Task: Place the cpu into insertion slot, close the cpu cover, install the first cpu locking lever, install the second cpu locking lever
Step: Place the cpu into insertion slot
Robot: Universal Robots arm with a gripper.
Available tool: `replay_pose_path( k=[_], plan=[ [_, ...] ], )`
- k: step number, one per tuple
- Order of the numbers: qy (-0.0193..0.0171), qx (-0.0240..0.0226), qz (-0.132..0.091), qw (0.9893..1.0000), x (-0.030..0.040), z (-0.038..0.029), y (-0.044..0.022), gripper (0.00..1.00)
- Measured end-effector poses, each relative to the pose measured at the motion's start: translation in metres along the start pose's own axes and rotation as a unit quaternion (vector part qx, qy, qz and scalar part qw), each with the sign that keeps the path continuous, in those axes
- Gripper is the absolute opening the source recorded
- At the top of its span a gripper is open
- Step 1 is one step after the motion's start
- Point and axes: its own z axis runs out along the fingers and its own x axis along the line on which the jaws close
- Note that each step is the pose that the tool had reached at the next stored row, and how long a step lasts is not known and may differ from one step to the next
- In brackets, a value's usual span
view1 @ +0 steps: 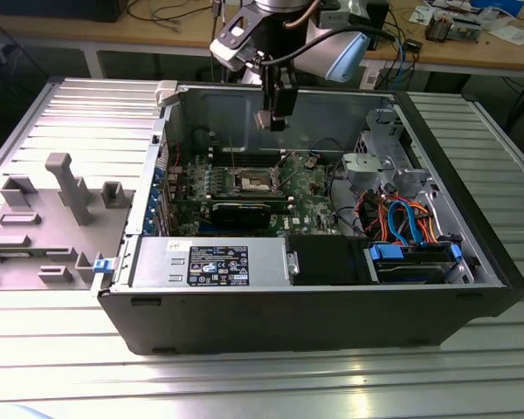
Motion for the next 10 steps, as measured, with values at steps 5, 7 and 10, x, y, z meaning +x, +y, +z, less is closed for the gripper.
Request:
replay_pose_path(
  k=[5,7,10],
  plan=[
    [-0.0008,0.0002,0.017,0.9999,-0.0001,0.0022,0.0000,0.54],
    [-0.0008,0.0002,0.018,0.9998,-0.0001,0.0022,-0.0001,0.54],
    [-0.0008,0.0001,0.018,0.9998,-0.0001,0.0023,-0.0001,0.54]
  ],
)
